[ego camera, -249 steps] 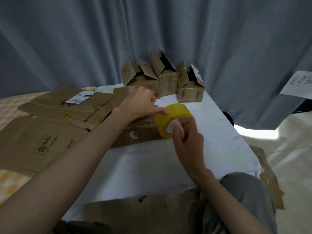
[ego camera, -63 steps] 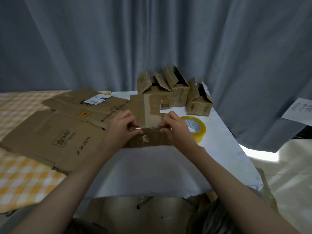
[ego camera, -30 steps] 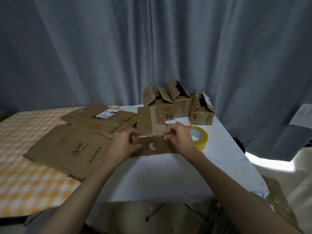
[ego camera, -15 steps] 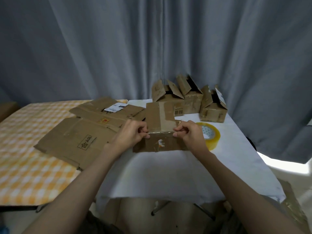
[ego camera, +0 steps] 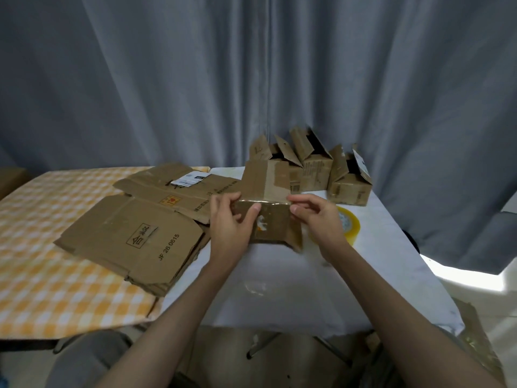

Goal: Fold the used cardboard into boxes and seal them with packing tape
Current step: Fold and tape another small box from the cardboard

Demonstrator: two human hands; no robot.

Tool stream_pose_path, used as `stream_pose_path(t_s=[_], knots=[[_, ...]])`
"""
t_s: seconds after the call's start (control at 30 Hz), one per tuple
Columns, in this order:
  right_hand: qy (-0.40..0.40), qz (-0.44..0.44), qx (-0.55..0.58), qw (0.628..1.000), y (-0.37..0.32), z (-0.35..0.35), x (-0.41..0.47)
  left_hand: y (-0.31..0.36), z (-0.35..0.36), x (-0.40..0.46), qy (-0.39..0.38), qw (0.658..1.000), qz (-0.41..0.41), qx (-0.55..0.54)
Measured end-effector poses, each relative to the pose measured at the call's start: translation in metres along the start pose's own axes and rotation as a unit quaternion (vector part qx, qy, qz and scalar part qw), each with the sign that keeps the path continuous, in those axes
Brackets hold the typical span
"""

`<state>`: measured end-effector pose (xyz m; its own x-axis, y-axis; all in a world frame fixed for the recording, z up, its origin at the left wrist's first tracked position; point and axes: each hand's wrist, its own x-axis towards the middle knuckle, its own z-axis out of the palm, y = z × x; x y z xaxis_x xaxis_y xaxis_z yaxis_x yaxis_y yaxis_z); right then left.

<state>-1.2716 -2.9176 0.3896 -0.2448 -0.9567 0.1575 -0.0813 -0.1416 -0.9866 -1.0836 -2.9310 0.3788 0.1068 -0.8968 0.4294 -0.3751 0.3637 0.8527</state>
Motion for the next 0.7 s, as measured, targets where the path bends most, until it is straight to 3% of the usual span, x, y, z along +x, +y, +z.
stream_pose_path(t_s=[0.13, 0.3, 0.33, 0.47, 0.6, 0.7], knots=[[-0.050, -0.034, 0.071, 0.996, -0.022, -0.001, -0.011, 0.027, -0.006, 0.012, 0.015, 0.999, 0.001, 0.037], [-0.132, -0.041, 0.027, 0.990, -0.017, 0.007, -0.024, 0.022, -0.010, 0.001, 0.043, 0.998, -0.035, 0.035], [-0.111, -0.039, 0.004, 0.993, -0.012, 0.008, -0.023, 0.016, -0.010, -0.003, 0.038, 0.998, -0.048, 0.034], [0.095, -0.023, -0.116, 0.988, 0.006, 0.001, 0.013, 0.001, -0.010, -0.007, 0.052, 0.988, -0.142, -0.032], [0.015, 0.092, -0.057, 0.994, 0.008, -0.003, 0.051, 0.001, -0.003, -0.009, 0.108, 0.973, -0.180, -0.098], [-0.029, 0.118, -0.027, 0.992, 0.008, 0.001, 0.059, 0.005, 0.005, -0.009, 0.137, 0.962, -0.206, -0.113]])
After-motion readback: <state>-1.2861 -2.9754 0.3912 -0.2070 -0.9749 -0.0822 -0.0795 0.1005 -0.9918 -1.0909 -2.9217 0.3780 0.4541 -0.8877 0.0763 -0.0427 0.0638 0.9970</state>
